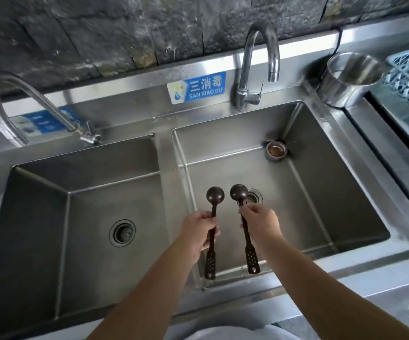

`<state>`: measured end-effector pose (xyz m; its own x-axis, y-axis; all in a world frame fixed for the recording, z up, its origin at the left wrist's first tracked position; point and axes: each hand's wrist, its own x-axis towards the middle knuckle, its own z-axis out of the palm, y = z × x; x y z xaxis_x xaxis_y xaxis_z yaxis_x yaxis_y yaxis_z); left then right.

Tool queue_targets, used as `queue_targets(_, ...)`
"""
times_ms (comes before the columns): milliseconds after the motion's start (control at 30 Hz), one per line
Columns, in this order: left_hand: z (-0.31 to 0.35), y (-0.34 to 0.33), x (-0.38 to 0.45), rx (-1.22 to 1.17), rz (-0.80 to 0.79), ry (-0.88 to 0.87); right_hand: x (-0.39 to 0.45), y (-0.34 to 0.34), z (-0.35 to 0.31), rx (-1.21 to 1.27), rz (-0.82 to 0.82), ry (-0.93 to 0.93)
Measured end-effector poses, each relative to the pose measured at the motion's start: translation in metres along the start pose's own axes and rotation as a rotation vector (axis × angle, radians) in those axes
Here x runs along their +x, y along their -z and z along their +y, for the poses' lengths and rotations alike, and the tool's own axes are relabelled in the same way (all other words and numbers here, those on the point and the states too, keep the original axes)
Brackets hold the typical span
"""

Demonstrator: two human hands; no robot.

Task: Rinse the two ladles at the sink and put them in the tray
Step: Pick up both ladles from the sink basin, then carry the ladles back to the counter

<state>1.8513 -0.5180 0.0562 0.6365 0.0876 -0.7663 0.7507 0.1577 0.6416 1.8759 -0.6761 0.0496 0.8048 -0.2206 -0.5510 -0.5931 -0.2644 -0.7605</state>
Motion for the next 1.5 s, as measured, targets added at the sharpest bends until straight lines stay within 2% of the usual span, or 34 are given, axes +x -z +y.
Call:
queue_targets(200,-0.005,0.029,-0.025,0.115,-0.005,-0.027,-0.038,-0.022,0.012,0.072,-0.03,-0.013)
queue_targets(433,-0.019,0.07,-0.063,0.293,-0.213,-0.094,-0.116,-0.04,0.033,0.273,0.006,-0.038)
queue_targets(667,-0.052,0.094,-0.122,0.479,-0.479,-0.161,-0.228,-0.054,0.076,0.526,0.222,-0.023)
queue_targets(967,-0.117,0.058,-0.215,0.799,-0.807,-0.282,-0.376,-0.027,0.155,0.811,0.518,-0.001)
queue_targets(1200,-0.206,0.019,-0.306,1.039,-1.049,-0.338,-0.5,-0.005,0.233,0.909,0.792,-0.009)
queue_targets(1500,-0.394,0.011,-0.466,1.242,-1.34,-0.285,-0.706,-0.009,0.38,1.095,1.096,-0.049)
